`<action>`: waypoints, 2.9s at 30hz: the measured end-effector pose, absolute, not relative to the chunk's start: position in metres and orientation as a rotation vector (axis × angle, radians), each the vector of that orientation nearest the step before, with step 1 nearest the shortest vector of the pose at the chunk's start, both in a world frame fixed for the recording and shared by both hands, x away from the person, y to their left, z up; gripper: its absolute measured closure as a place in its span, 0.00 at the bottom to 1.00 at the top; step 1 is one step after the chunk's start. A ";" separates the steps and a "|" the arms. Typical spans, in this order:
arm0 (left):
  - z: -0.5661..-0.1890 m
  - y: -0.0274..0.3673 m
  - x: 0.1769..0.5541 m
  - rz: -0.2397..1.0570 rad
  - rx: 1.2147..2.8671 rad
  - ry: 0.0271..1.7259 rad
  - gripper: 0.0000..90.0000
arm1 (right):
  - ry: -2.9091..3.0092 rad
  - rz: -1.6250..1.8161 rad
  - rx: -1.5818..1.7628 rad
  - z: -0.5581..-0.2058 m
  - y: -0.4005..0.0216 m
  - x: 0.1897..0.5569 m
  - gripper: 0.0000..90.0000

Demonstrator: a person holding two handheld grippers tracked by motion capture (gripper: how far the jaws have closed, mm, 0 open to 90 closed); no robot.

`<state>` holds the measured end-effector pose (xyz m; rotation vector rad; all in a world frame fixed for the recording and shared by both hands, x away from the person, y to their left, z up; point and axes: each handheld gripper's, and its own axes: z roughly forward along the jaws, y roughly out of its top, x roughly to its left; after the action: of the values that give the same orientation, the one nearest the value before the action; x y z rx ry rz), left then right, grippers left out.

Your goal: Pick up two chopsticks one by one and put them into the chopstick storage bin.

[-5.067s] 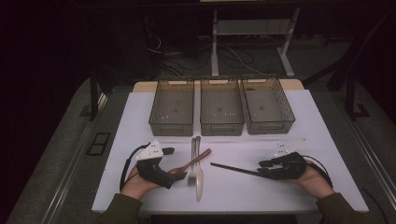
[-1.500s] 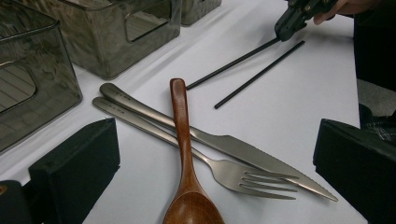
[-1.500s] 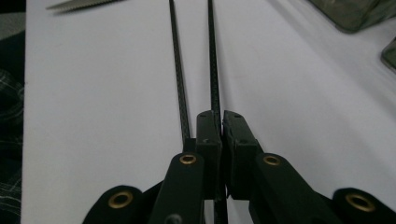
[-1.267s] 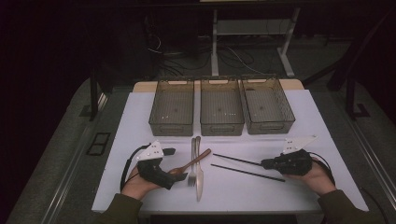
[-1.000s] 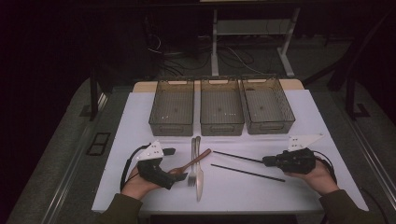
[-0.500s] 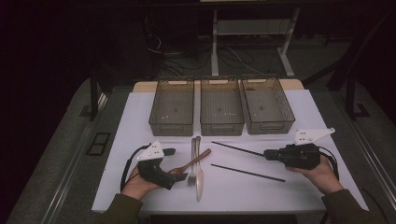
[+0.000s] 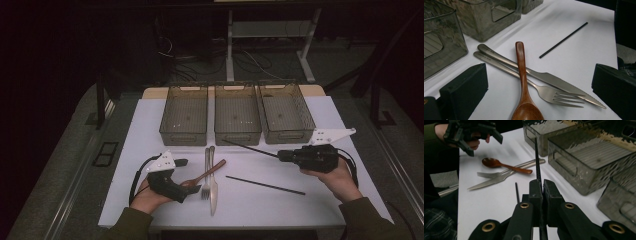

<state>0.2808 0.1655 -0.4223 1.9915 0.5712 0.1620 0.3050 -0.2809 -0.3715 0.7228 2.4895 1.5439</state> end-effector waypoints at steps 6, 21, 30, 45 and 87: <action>-0.423 0.166 0.281 0.162 1.982 0.587 0.00 | 2.472 1.539 0.727 -0.363 -0.265 0.316 0.94; -0.423 0.165 0.281 0.191 1.984 0.589 0.00 | 2.426 1.501 0.807 -0.353 -0.228 0.352 0.94; -0.424 0.166 0.281 0.194 1.976 0.598 0.00 | 2.405 1.492 0.842 -0.347 -0.206 0.370 0.94; -0.424 0.166 0.280 0.182 1.967 0.596 0.00 | 2.386 1.420 0.886 -0.343 -0.145 0.406 0.94; -0.422 0.166 0.280 0.168 1.953 0.573 0.00 | 2.464 1.131 1.006 -0.375 -0.016 0.473 0.94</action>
<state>0.2800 0.1663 -0.4222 1.9530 0.5732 0.1679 0.4730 -0.0159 -0.3749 1.0056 2.4636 1.1310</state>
